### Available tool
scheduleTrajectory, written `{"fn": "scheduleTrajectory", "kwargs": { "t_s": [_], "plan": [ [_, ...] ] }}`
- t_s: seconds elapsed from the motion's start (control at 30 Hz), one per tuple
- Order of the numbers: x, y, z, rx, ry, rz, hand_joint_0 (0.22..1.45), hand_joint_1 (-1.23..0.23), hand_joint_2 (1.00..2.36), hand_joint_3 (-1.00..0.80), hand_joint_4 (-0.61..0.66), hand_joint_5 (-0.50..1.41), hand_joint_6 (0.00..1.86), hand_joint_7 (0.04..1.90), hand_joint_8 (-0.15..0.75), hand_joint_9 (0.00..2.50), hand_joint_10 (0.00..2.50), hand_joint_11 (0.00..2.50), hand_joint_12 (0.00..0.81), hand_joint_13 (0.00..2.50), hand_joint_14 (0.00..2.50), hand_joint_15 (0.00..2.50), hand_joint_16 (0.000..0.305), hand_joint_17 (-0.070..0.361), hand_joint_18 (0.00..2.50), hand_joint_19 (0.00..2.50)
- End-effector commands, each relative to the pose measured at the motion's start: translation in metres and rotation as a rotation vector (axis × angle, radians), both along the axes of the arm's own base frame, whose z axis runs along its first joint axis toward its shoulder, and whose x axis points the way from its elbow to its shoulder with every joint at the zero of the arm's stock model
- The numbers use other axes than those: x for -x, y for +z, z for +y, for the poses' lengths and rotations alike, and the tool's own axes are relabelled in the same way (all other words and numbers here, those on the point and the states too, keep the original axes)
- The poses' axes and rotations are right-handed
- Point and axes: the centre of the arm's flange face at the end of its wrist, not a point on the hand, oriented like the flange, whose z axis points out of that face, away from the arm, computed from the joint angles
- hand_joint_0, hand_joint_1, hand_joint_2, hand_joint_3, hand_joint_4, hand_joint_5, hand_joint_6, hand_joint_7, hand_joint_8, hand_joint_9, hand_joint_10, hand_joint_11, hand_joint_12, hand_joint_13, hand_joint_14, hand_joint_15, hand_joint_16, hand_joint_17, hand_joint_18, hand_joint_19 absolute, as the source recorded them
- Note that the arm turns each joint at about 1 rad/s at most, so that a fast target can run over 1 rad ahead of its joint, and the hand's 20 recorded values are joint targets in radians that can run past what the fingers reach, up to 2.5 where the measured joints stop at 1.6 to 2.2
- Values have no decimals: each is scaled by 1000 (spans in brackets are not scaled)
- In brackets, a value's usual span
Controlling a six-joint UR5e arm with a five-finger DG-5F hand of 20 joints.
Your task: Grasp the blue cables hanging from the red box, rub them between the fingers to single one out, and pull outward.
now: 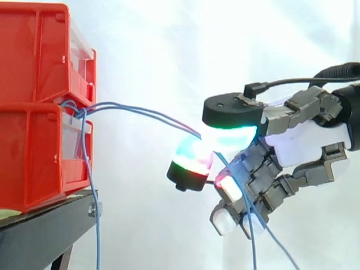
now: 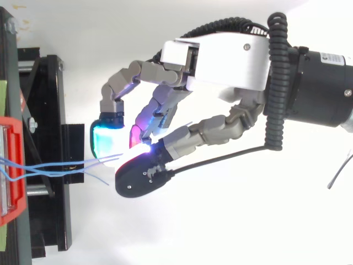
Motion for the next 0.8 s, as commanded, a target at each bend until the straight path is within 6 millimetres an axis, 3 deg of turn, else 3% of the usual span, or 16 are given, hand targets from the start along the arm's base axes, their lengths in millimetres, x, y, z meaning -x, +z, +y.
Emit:
{"fn": "scheduleTrajectory", "kwargs": {
  "t_s": [0.0,0.4,0.57,0.63,0.77],
  "plan": [
    [0,0,0,0,1,0,593,-570,1003,-456,54,-130,845,982,303,1088,21,631,376,913,17,446,50,112,855,549],
    [0,0,1,0,4,0,593,-523,1001,-481,43,-124,841,986,302,1101,20,634,378,917,17,445,50,113,859,549],
    [0,0,0,0,2,0,635,-682,1004,-451,40,-126,844,994,305,1092,22,641,377,916,17,432,49,110,859,541],
    [0,1,0,0,2,-1,674,-831,1005,-439,47,-142,869,981,298,1062,22,644,382,904,17,434,49,110,848,523],
    [0,0,0,0,2,0,719,-907,1001,-485,9,-144,872,990,294,1051,20,649,378,896,17,423,48,109,842,506]
  ]
}}
